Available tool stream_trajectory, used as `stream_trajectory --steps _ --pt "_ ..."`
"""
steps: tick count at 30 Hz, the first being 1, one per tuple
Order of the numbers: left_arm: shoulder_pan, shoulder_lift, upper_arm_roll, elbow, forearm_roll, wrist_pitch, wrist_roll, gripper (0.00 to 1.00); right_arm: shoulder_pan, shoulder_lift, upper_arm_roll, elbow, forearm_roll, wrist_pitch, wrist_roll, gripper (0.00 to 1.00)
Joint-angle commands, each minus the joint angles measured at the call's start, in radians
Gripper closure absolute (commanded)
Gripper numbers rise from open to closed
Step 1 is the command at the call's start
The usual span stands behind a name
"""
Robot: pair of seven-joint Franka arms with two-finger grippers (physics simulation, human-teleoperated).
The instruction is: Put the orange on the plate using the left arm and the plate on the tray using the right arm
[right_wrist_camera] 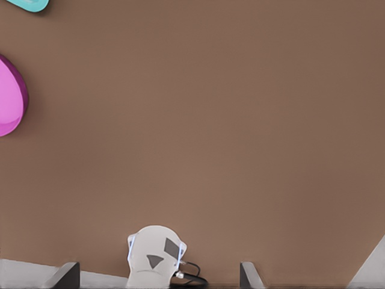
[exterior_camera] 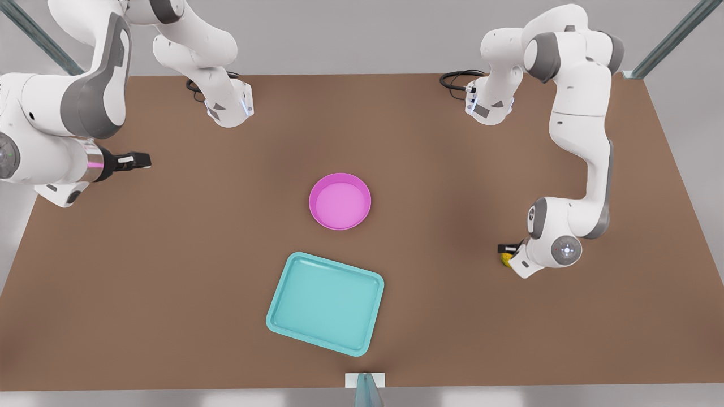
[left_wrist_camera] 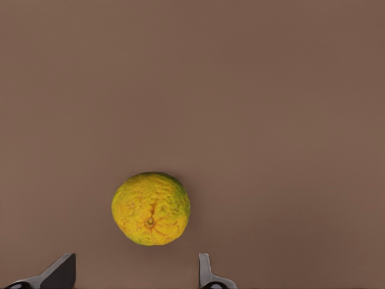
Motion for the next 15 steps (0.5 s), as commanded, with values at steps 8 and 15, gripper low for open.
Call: stream_trajectory --steps 8,15 --pt "0.003 0.070 0.000 0.000 0.000 0.159 0.001 0.00 -0.001 -0.005 -0.001 -0.019 -0.004 0.040 -0.023 0.00" --pt "0.008 0.086 0.000 -0.018 0.002 0.159 0.001 0.35 -0.006 0.004 -0.001 -0.019 -0.004 0.048 -0.023 0.00"
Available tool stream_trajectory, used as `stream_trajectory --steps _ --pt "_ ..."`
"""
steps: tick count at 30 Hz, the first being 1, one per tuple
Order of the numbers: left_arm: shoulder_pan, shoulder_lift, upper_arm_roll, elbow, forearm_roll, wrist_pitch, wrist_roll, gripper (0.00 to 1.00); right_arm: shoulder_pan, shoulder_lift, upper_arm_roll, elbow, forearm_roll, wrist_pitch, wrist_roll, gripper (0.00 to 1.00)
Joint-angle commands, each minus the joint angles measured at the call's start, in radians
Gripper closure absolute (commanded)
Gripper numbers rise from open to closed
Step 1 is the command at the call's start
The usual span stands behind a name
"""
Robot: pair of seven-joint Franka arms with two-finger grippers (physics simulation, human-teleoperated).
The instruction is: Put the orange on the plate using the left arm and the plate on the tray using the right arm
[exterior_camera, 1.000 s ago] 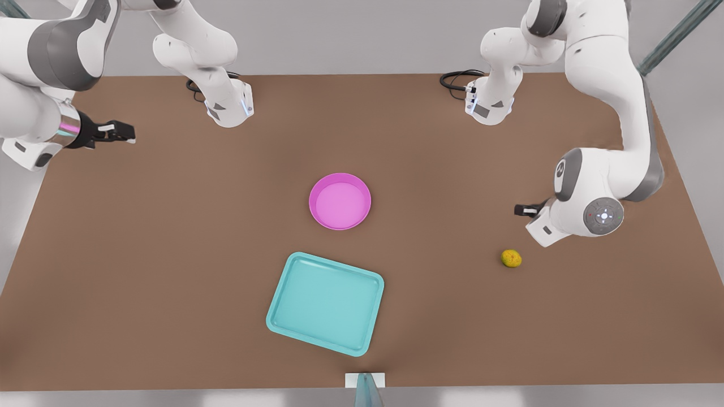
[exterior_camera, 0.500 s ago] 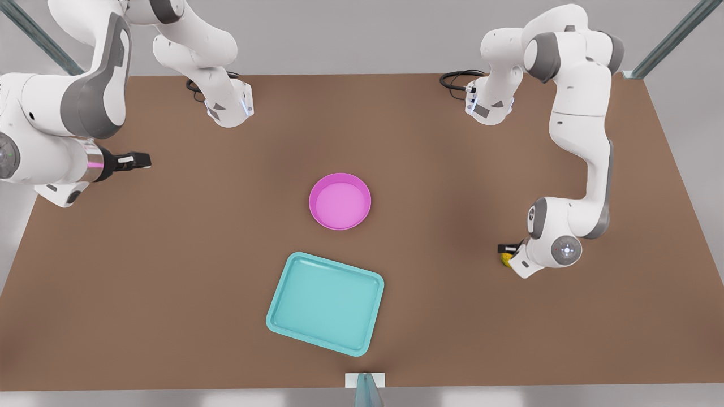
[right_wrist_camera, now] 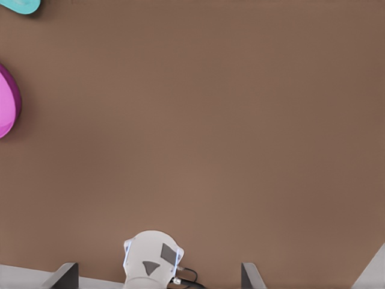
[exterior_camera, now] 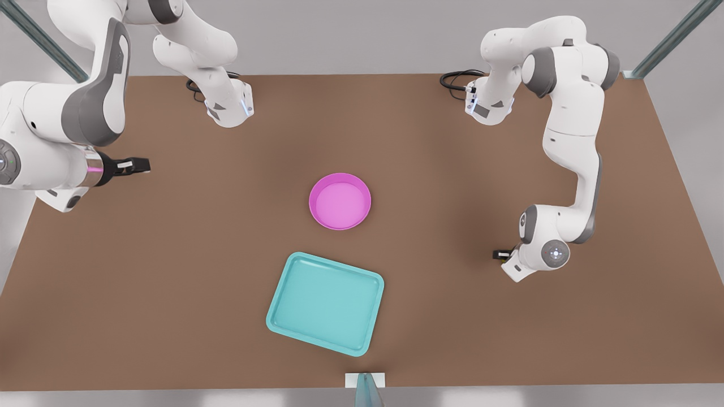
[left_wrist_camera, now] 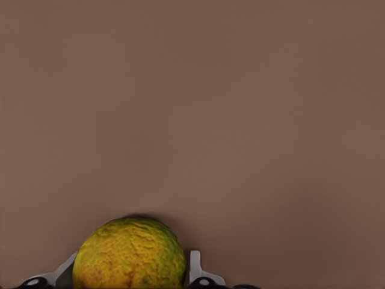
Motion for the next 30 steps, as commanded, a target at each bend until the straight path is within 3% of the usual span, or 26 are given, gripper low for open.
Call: stream_trajectory --steps 1,6,9,11,12,15,18,20,21,22,23,25,26,27,29,30 --pt "0.000 -0.001 0.000 -0.001 -0.003 0.016 0.001 0.39 -0.002 0.000 0.000 0.000 0.001 0.008 -0.012 0.00" --pt "-0.011 -0.049 -0.017 -0.001 -0.004 -0.085 -0.065 0.39 -0.006 -0.002 0.000 0.000 0.000 0.008 -0.016 0.00" --pt "-0.213 -0.116 -0.050 0.063 -0.006 -0.249 -0.303 0.38 -0.006 0.001 0.000 0.000 0.001 0.008 -0.016 0.00" --pt "-0.336 -0.110 -0.141 0.170 -0.027 -0.406 -0.520 0.38 -0.006 0.003 0.000 0.000 0.001 0.010 -0.016 0.00" --pt "-0.386 -0.101 -0.192 0.190 -0.073 -0.421 -0.671 0.38 -0.006 0.003 0.000 0.000 0.000 0.010 -0.016 0.00" --pt "-0.592 -0.007 -0.193 0.313 -0.115 -0.420 -0.927 0.38 -0.008 0.006 0.000 -0.001 0.000 0.010 -0.015 0.00" --pt "-0.649 0.065 -0.193 0.385 -0.115 -0.406 -0.952 0.37 -0.011 0.006 -0.002 -0.004 0.001 0.008 -0.016 0.00" --pt "-0.690 0.166 -0.193 0.512 -0.112 -0.401 -0.983 0.37 -0.011 0.006 -0.002 -0.009 0.001 0.008 -0.015 0.00" --pt "-0.696 0.169 -0.193 0.512 -0.112 -0.400 -1.001 0.25 -0.010 0.007 -0.002 -0.012 0.001 0.007 -0.013 0.00" --pt "-0.698 0.168 -0.193 0.508 -0.103 -0.387 -1.007 0.00 -0.002 0.019 -0.002 -0.026 0.010 0.008 -0.007 0.00" --pt "-0.698 0.160 -0.193 0.500 -0.093 -0.403 -0.998 0.00 0.007 0.039 0.001 -0.041 0.032 0.011 0.001 0.00" --pt "-0.695 0.125 -0.181 0.470 -0.053 -0.571 -0.979 0.00 0.067 0.052 0.004 -0.251 0.226 0.299 0.028 0.00" --pt "-0.681 0.018 -0.103 0.448 -0.067 -0.790 -0.837 0.00 0.109 0.052 0.006 -0.369 0.302 0.474 0.031 0.00" --pt "-0.667 -0.165 0.063 0.457 -0.128 -1.024 -0.645 0.00 0.158 0.046 0.006 -0.461 0.357 0.626 0.031 0.00" --pt "-0.667 -0.345 0.393 0.492 -0.152 -1.154 -0.222 0.00 0.273 0.041 0.007 -0.566 0.414 0.827 0.091 0.00" --pt "-0.664 -0.345 0.480 0.545 -0.153 -1.154 -0.145 0.00 0.302 0.038 0.012 -0.621 0.446 0.919 0.093 0.00"
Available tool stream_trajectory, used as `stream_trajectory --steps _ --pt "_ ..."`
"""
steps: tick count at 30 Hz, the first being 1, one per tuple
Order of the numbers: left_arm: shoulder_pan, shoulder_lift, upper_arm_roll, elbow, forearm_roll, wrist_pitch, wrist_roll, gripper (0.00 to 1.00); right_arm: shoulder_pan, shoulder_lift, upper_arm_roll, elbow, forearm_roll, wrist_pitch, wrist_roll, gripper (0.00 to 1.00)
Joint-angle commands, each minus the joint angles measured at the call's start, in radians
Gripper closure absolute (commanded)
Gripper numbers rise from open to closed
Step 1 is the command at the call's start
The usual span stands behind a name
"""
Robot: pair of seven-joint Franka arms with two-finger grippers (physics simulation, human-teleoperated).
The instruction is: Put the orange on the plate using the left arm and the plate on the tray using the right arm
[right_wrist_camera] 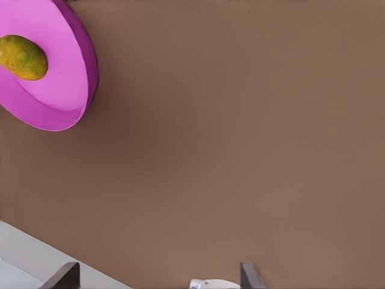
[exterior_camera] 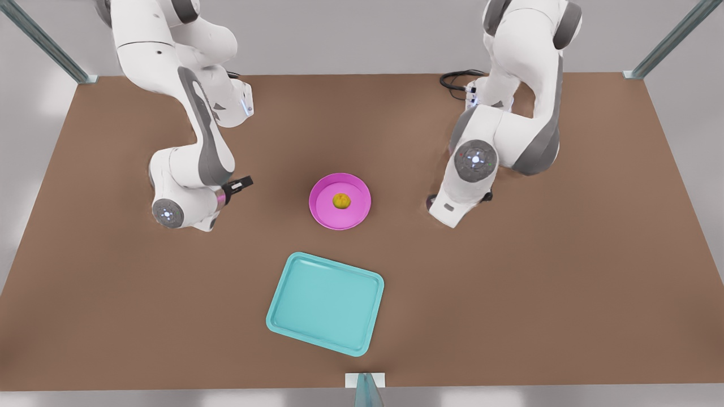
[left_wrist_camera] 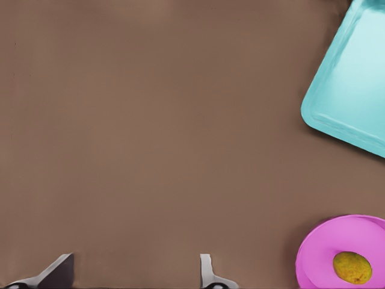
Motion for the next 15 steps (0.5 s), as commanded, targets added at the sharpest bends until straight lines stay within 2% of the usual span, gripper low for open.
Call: stream_trajectory --steps 1,2,3,4,5,10,15 --pt "-0.002 -0.035 0.185 0.067 -0.024 -0.315 0.420 0.00 0.065 -0.005 0.005 -0.090 0.147 0.510 0.088 0.00" --pt "0.009 -0.034 0.241 0.080 -0.021 -0.298 0.566 0.00 0.088 -0.001 0.005 -0.123 0.159 0.586 0.090 0.00" --pt "0.215 -0.116 0.029 0.058 -0.013 -0.217 0.675 0.00 0.125 0.008 0.005 -0.156 0.211 0.659 0.088 0.00" --pt "0.565 -0.170 -0.416 0.006 0.124 -0.149 0.696 0.00 0.158 0.019 0.005 -0.180 0.239 0.728 0.090 0.00" --pt "0.629 -0.311 -0.477 -0.210 0.180 0.081 0.702 0.00 0.191 0.034 0.007 -0.203 0.286 0.790 0.090 0.00" --pt "0.633 -0.258 -0.475 -0.149 0.182 -0.028 0.701 0.00 0.267 0.119 0.031 -0.222 0.394 0.936 0.090 0.00" --pt "0.636 -0.273 -0.472 -0.118 0.180 -0.068 0.693 0.00 0.267 0.168 0.056 -0.222 0.420 0.937 0.090 0.00"
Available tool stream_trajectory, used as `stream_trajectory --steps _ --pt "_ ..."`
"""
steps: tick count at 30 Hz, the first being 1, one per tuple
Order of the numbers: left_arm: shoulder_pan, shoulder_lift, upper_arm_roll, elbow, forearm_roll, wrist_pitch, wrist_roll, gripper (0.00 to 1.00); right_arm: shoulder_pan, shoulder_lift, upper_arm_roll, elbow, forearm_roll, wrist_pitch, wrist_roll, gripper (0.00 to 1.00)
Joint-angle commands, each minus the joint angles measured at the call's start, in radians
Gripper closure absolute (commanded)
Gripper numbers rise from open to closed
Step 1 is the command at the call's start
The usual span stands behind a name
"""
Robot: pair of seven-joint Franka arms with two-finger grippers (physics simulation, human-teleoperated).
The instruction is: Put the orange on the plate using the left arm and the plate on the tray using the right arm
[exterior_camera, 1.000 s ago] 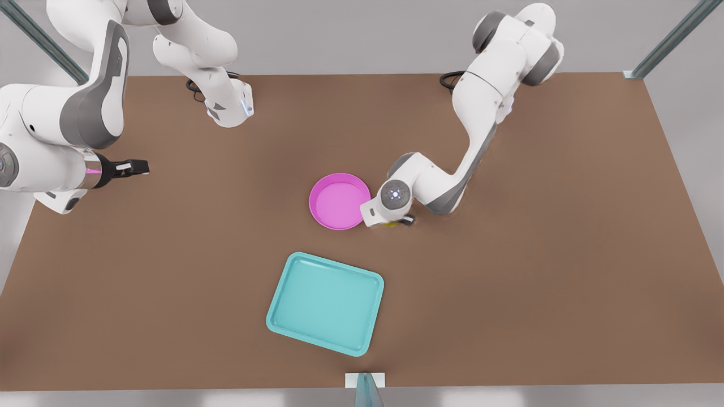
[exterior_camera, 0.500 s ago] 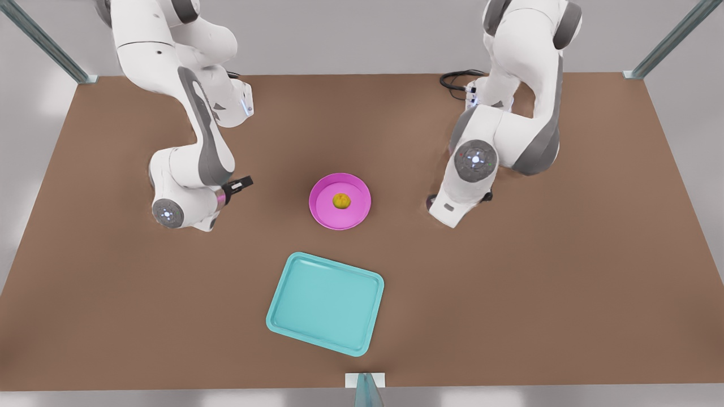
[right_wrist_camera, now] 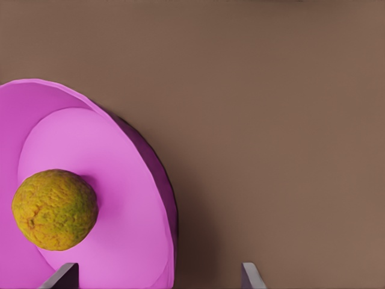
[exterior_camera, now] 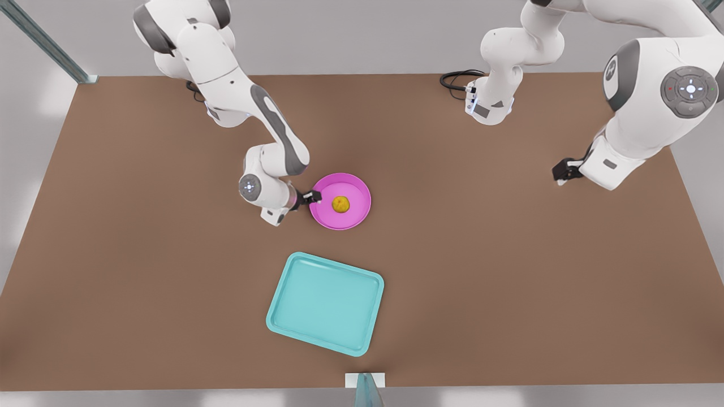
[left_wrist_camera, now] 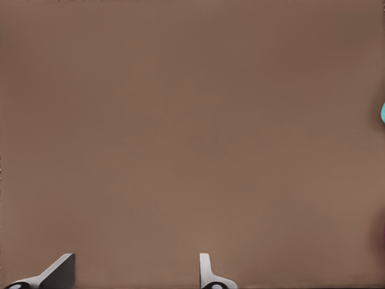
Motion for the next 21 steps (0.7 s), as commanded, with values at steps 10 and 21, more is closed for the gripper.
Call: stream_trajectory --steps 10,21 --pt "0.008 0.008 0.020 0.003 0.002 -0.017 0.319 0.00 -0.001 0.056 0.027 0.002 0.037 0.106 0.029 0.00" --pt "0.008 0.010 0.023 0.003 0.004 -0.019 0.319 0.00 -0.009 0.062 0.029 0.005 0.037 0.087 0.024 0.62"
